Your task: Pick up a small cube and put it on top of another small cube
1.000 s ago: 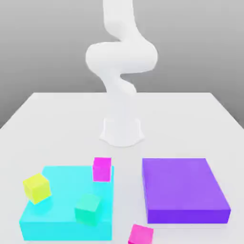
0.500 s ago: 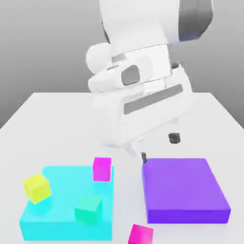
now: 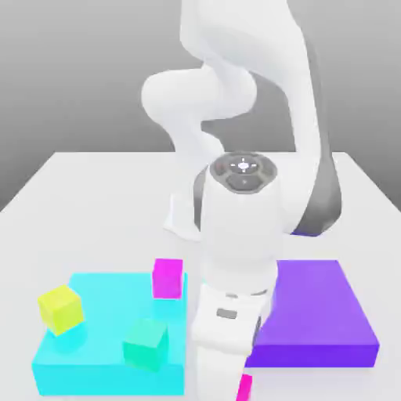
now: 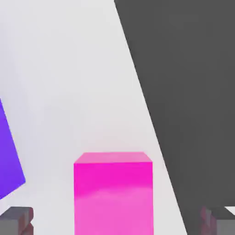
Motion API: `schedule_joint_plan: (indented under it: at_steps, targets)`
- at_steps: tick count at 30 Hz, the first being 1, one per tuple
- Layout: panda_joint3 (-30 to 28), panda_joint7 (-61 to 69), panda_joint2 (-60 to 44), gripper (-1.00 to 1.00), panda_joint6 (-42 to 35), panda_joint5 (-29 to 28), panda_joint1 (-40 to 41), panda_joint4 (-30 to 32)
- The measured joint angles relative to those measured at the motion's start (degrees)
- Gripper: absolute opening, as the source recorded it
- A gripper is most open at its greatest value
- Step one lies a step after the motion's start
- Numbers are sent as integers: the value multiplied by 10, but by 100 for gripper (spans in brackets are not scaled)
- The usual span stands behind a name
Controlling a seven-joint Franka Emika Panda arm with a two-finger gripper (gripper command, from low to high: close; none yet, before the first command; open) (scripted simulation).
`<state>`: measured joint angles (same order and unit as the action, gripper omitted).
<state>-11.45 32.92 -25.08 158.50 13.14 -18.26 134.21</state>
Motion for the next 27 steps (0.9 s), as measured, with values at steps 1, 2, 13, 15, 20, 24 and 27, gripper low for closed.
schedule_joint_plan:
  at_steps: [1,2,13,15,20,24,27]
  targets:
    - [9,7,-19,-100,14,8,7,-4]
    - [9,7,-19,-100,14,8,7,-4]
    - [-24,-30,62,-100,-57,-37,-20,10]
    - [-45,-43,93,-100,-86,-54,-15,14]
    - [-109,-71,175,-100,-145,-100,21,33]
    - [-150,-99,237,-100,-184,-146,86,53]
    - [-168,-115,280,-100,-204,-178,139,71]
